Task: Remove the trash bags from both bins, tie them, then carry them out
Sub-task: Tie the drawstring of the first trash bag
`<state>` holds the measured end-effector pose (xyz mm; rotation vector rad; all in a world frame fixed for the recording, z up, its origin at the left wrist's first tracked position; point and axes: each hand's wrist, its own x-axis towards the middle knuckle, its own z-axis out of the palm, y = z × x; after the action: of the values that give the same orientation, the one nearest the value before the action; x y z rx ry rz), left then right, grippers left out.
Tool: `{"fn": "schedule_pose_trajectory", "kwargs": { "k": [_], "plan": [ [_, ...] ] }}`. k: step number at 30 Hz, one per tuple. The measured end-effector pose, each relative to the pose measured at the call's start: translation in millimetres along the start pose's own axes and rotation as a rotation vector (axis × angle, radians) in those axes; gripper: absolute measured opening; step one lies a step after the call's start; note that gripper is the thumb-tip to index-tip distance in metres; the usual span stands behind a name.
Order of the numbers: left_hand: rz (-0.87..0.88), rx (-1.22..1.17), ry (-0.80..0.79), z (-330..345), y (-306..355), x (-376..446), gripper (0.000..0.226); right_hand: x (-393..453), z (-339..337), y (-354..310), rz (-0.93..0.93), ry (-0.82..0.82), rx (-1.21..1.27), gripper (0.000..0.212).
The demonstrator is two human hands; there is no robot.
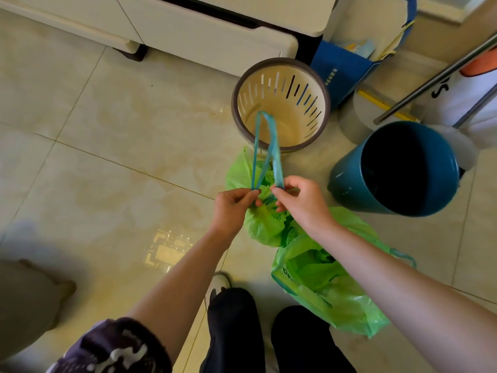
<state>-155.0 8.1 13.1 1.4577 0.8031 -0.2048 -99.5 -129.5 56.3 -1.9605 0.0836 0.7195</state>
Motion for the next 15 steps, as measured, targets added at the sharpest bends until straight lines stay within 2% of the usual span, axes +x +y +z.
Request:
{"fn": "schedule_pose_trajectory", "kwargs": {
  "k": [3,5,8,11,13,15],
  "plan": [
    [0.019,0.124,0.014,0.6,1.7,-0.4,0.030,-11.7,-6.4,-1.3,-0.021,0.014,0.043,0.009],
    [0.051,0.267,-0.029,3.2,6.9,-3.4,0.032,-20.8,-7.7,-4.8,-0.071,-0.014,0.064,0.007],
    [0.157,0.479,-0.183,4.0,12.8,-5.3,0.019,-24.6,-8.5,-12.7,-0.208,-0.063,-0.038,0.008],
    [0.312,0.664,-0.319,4.8,10.3,-5.6,0.021,-15.2,-10.2,-18.2,-0.303,-0.061,-0.186,0.010],
    [0.349,0.698,-0.349,4.5,8.9,-4.6,0.022,-7.4,-8.9,-19.9,-0.333,-0.056,-0.225,0.004],
    [0.324,0.623,-0.352,2.8,7.8,-0.8,0.036,1.2,-7.8,-19.2,-0.351,-0.059,-0.296,0.011]
  ]
}}
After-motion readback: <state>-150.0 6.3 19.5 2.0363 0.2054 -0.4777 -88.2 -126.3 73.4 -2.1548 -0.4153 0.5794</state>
